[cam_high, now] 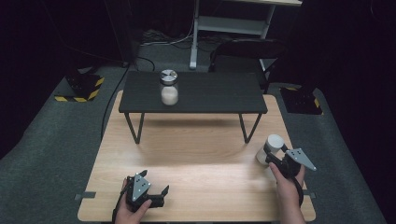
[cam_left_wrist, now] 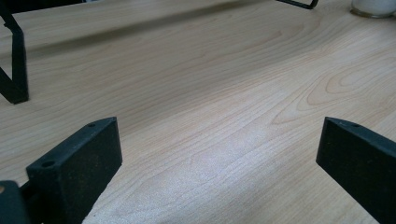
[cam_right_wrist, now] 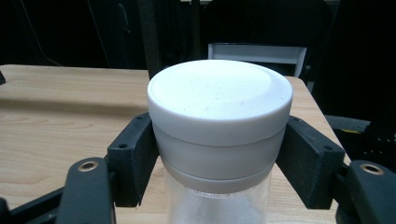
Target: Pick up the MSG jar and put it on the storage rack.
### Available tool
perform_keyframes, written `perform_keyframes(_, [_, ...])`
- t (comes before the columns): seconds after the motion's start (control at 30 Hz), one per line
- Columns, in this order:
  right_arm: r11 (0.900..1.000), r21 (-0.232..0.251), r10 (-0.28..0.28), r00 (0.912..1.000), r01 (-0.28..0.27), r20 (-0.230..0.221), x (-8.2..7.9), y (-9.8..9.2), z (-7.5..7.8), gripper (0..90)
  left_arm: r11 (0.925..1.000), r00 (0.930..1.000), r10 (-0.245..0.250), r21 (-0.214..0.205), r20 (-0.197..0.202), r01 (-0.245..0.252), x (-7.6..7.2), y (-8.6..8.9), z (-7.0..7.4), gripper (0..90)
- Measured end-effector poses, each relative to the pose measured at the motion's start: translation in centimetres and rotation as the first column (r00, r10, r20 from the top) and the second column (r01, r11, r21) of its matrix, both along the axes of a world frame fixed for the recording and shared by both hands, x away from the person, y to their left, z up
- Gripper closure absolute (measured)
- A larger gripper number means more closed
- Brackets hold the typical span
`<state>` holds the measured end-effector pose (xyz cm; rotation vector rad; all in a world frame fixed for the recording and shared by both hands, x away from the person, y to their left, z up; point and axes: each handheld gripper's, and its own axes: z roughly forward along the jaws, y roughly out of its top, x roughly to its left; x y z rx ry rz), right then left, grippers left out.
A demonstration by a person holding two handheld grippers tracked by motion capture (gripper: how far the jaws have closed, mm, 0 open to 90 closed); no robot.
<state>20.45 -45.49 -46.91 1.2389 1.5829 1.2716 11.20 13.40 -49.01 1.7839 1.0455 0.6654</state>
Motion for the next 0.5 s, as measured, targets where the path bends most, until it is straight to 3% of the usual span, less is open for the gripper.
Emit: perform_keyframes(0.5, [1.0000,0.000,-0.008,0.9993,0.008,-0.038,0.6,0.3,1.2,33.6,1.0000,1.0000,-0.001,-0.006,-0.004,0.001,0.1,0.1,0.0,0.3])
